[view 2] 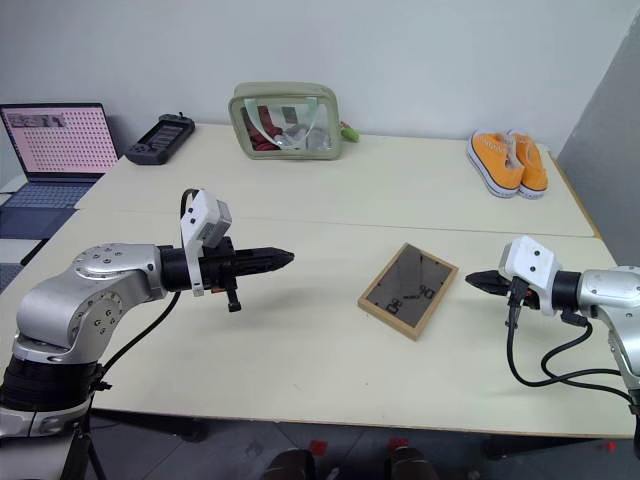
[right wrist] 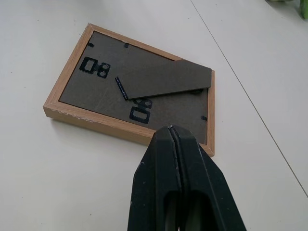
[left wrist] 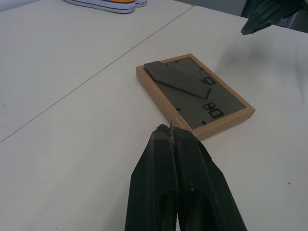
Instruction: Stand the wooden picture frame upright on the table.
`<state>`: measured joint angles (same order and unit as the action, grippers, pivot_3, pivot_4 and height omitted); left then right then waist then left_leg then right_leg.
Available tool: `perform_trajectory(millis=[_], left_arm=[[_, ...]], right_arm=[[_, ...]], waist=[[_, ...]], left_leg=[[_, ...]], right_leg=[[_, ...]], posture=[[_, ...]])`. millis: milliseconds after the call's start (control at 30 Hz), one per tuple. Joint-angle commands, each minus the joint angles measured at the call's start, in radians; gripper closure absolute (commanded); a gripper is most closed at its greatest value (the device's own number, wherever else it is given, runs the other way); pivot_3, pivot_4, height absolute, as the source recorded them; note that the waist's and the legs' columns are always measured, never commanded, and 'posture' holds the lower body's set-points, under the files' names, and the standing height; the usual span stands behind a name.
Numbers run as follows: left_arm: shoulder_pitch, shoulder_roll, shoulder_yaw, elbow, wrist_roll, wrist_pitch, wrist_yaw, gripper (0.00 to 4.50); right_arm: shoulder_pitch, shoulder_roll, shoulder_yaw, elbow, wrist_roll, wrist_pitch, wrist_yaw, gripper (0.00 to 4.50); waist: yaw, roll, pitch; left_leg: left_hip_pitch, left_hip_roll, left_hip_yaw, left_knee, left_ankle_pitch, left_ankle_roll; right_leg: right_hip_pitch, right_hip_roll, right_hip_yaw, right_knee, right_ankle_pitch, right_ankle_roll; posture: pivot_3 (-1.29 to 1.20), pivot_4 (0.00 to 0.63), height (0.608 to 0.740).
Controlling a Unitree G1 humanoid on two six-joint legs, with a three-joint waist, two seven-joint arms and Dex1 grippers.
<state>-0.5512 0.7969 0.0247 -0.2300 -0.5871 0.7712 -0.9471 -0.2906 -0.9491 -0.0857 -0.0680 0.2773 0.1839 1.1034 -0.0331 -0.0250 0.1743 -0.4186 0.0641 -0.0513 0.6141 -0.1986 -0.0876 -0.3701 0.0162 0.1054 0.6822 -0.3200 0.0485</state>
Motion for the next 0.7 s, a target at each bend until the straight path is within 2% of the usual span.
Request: perform_trajectory(millis=[33,367,700], left_arm=[[-0.027,0.006,-0.009,-0.020,0.019,-0.012,0.004,4.47],[-0.055,-0.028,-0.008,0.021,0.046,-0.016,0.040,4.47],[-0.106,-0.067,-0.062,0.136,0.116,-0.072,0.021,4.47]], right_arm=[[0.006,0.005,-0.023,-0.040,0.010,-0.001,-0.011,4.50],[0.013,0.014,-0.035,-0.039,0.003,-0.011,-0.037,4.50],[0.060,0.029,-0.058,-0.097,0.006,0.008,-0.093,4.50]], waist=[[0.000,0.000,0.000],[0.001,0.000,0.000],[0.001,0.000,0.000]], left_leg=[[0.000,0.000,0.000,0.000,0.000,0.000],[0.000,0.000,0.000,0.000,0.000,0.000],[0.000,0.000,0.000,0.000,0.000,0.000]], right_leg=[[0.000,0.000,0.000,0.000,0.000,0.000],[0.000,0.000,0.000,0.000,0.000,0.000],[0.000,0.000,0.000,0.000,0.000,0.000]], posture=[[0.00,0.150,0.740],[0.00,0.150,0.740],[0.00,0.150,0.740]])
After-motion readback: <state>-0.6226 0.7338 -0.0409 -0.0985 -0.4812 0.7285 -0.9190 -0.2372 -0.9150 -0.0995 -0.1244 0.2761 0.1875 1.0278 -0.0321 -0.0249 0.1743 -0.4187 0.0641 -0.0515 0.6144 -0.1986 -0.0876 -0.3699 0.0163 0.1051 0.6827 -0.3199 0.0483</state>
